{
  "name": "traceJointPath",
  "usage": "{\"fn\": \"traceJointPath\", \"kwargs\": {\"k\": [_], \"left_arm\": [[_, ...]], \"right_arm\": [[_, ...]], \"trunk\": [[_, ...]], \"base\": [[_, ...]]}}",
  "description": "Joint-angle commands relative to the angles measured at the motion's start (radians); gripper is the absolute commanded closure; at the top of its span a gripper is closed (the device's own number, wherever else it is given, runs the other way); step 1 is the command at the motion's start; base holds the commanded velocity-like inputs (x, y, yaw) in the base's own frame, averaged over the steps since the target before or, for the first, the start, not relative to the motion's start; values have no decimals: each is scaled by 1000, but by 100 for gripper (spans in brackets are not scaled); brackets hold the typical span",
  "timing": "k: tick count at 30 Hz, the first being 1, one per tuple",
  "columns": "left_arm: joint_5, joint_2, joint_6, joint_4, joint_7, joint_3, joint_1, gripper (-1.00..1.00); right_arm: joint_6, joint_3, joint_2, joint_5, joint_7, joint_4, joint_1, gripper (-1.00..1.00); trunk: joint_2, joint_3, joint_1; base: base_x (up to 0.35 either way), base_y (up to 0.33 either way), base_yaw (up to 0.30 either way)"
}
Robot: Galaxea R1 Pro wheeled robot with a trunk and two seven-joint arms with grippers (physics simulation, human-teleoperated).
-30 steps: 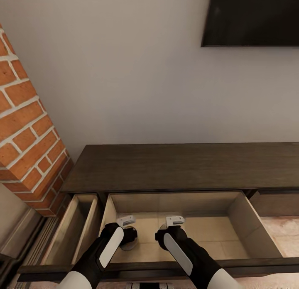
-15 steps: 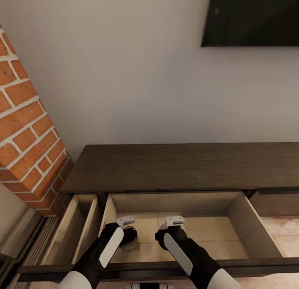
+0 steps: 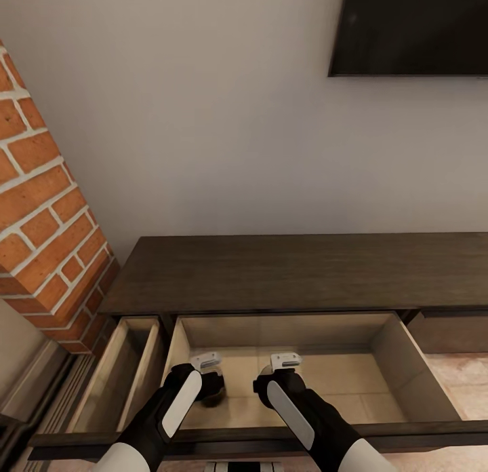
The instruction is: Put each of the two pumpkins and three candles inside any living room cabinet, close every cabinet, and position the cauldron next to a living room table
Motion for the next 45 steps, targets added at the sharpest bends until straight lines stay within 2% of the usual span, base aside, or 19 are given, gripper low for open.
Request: {"fn": "traceJointPath", "kwargs": {"k": [1,3,4,22,40,45], "left_arm": [[11,0,1,-1,10,-2,0,-100],[11,0,1,-1,10,-2,0,-100],[11,0,1,-1,10,-2,0,-100],[12,0,1,-1,8,-2,0,-100],[12,-1,8,-36,18,-2,0,-100],[21,2,12,-46,16,-1,0,-100]], "right_arm": [[1,3,0,-10,-10,-1,-1,100],[1,3,0,-10,-10,-1,-1,100],[1,3,0,-10,-10,-1,-1,-100],[1,3,0,-9,-10,0,-1,-100],[1,3,0,-11,-10,1,-1,-100],[1,3,0,-11,-10,1,-1,-100]], "trunk": [[0,-1,0],[0,3,-1],[0,3,-1],[0,3,-1],[4,73,-9],[5,92,-11]], "base": [[0,0,0],[0,0,0],[0,0,0],[0,0,0],[0,0,0],[-126,15,0]]}}
